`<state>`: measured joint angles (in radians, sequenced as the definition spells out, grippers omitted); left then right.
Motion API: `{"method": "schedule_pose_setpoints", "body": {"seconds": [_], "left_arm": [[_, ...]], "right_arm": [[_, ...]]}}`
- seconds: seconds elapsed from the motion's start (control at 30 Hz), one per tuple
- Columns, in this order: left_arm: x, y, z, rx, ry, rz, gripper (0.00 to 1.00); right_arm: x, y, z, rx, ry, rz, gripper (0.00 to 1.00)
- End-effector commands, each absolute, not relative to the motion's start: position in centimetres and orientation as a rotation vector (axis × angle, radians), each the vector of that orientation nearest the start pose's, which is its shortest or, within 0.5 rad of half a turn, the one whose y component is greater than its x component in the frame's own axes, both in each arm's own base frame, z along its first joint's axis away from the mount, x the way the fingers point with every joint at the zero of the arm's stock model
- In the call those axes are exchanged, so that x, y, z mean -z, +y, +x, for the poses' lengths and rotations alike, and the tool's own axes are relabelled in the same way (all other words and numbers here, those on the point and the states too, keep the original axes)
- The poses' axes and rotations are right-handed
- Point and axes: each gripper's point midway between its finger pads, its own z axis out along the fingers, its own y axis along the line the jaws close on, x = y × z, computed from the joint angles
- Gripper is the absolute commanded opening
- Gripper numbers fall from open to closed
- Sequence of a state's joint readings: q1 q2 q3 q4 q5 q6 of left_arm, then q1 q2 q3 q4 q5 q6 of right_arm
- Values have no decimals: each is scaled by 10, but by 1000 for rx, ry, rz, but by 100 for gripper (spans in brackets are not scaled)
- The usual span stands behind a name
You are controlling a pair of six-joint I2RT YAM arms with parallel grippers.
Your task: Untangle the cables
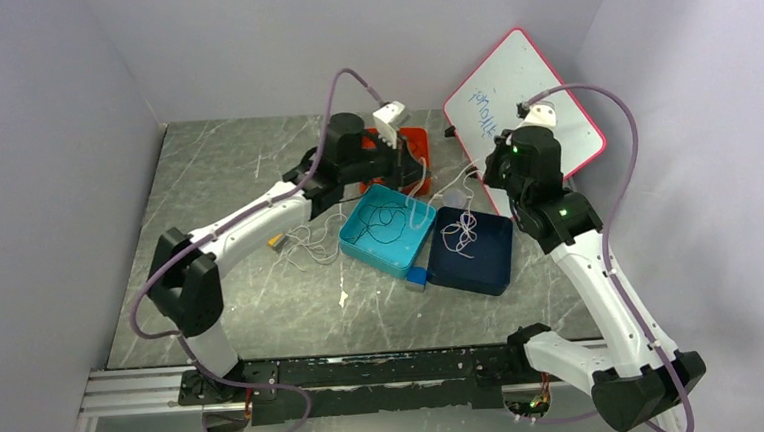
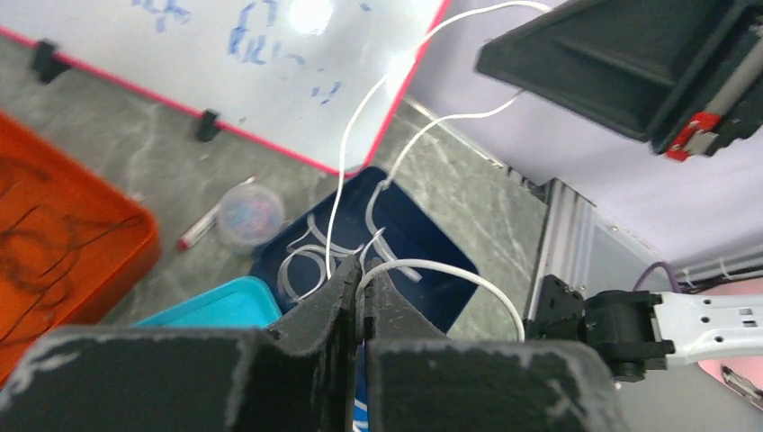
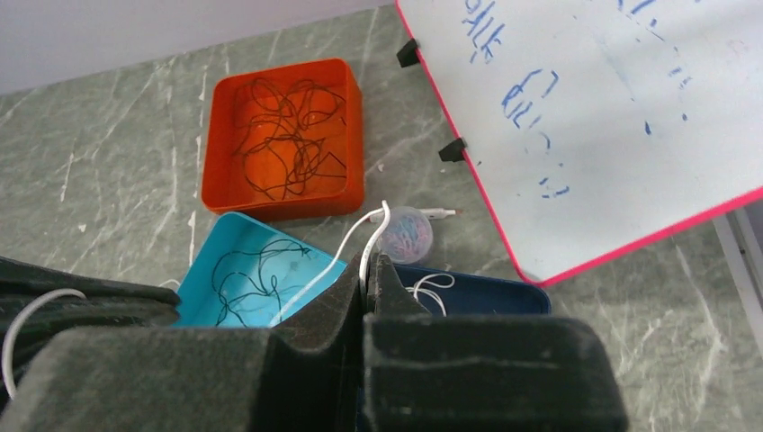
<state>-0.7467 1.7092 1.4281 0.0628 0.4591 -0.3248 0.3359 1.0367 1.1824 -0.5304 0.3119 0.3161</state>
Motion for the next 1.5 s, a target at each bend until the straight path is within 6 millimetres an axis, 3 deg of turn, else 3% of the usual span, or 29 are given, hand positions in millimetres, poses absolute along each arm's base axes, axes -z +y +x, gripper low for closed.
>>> {"method": "schedule_pose_setpoints", "body": {"seconds": [0.0,0.27,0.43,0.67,0.87,1.07,1.27,1.37,1.47], "left_arm": [[-291,-461,301,1254,1681,851,7],[-255,-516,295,1329,1713,918,7],[-224,-537,301,1288,1764,935,7],[-175,-541,320,1170,1889,898,7],[-139,-538,318,1073,1973,914,8],[-127,-530,319,1029,2009,888,7],[-121,-536,323,1000,2027,902,7],[-117,-539,323,976,2027,918,7],[-110,-544,322,969,2042,944,7]], "right_arm": [[-304,56,321,-116,1917,258,0],[-283,33,317,-61,1971,312,0],[-264,32,317,-105,2021,328,0],[-224,47,314,-237,2117,337,0],[-191,53,307,-291,2190,365,0],[-159,53,298,-294,2261,413,0],[-123,49,285,-257,2351,464,0],[-113,48,281,-257,2363,499,13],[-119,46,282,-255,2323,530,28]]}}
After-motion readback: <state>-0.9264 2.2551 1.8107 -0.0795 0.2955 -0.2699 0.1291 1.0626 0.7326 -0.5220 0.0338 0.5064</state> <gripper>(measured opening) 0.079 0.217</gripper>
